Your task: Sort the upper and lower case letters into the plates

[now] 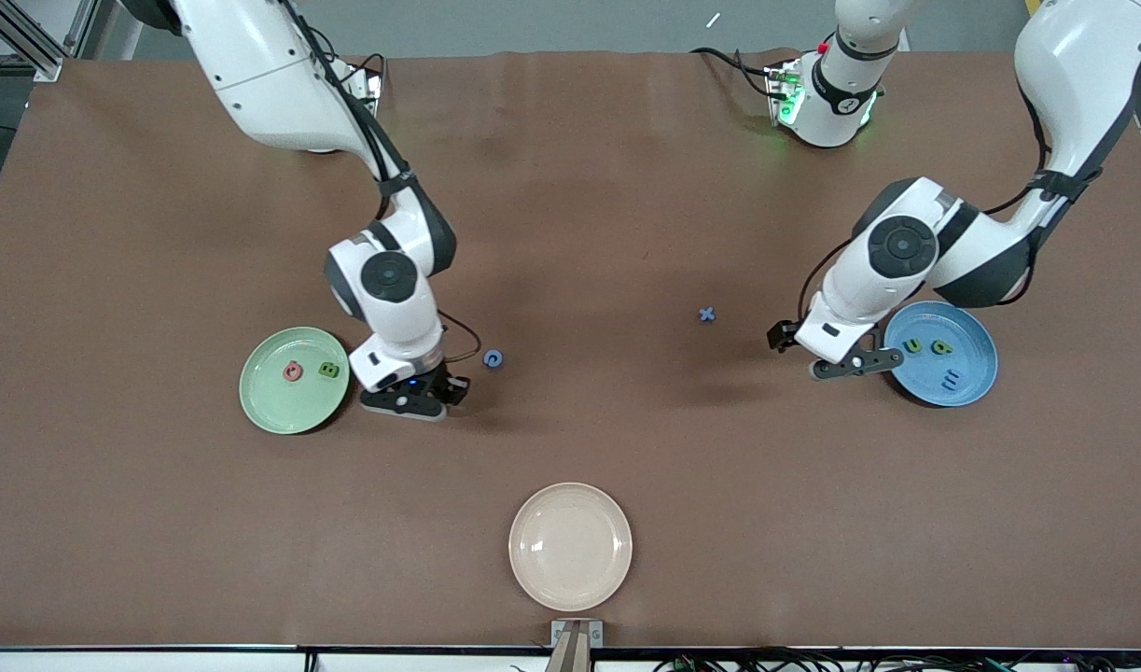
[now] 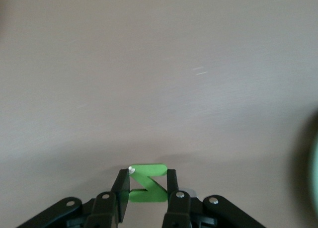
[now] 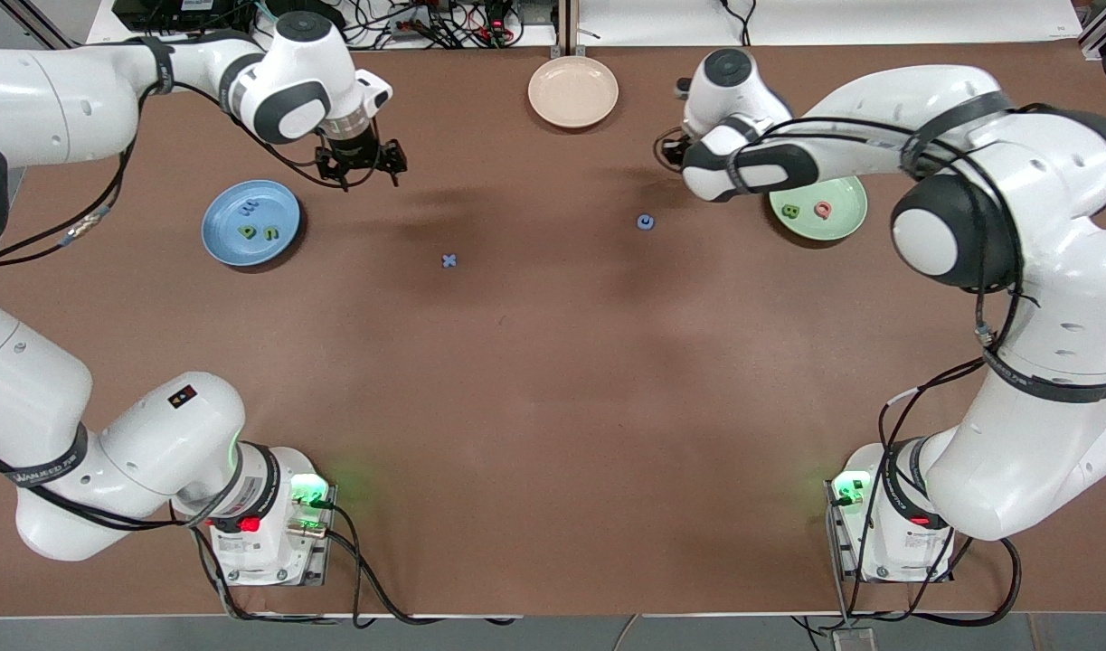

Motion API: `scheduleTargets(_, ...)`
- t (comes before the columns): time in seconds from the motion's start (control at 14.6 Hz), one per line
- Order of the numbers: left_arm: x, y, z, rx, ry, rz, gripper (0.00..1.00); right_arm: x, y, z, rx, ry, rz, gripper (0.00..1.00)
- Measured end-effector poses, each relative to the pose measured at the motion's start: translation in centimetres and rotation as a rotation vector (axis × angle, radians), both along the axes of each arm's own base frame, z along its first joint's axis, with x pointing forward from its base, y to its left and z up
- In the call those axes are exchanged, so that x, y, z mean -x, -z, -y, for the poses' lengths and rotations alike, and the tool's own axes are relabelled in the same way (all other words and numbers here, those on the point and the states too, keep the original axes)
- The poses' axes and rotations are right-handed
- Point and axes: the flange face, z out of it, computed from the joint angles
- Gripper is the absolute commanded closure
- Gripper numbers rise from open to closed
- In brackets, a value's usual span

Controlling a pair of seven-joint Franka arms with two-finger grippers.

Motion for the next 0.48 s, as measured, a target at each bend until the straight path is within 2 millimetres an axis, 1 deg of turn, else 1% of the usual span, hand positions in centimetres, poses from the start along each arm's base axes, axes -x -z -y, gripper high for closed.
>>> scheduleTargets(0.07, 0.4, 0.0, 1.7, 0.02, -0.029, 0.013, 0.0, 0.1, -0.5, 2.4, 0.009, 0.029, -0.016, 1.0)
scheduleTargets(0.21, 1.6, 0.1, 5.1, 0.039, -0.061, 0.021, 0.0, 0.5, -1.1, 8.0, 0.049, 0.081, -0.082, 1.0)
scheduleTargets(0.27, 2.2, 0.3, 6.4, 0.038, -0.062, 0.019, 0.0, 0.7, -1.2, 10.4, 0.067, 0.099, -0.117, 1.0)
scheduleTargets(0.34, 2.7, 0.6, 7.2, 0.034, -0.057, 0.016, 0.0, 0.7, -1.3, 12.6, 0.074, 0.122, -0.142, 1.0)
scheduleTargets(0.41, 3.0, 1.1, 7.8, 0.031, -0.047, 0.013, 0.0, 0.7, -1.3, 14.1, 0.074, 0.143, -0.156, 1.0)
scheduleTargets(0.48, 3.2, 1.7, 8.3, 0.026, -0.038, 0.009, 0.0, 0.6, -1.2, 15.2, 0.072, 0.161, -0.163, 1.0)
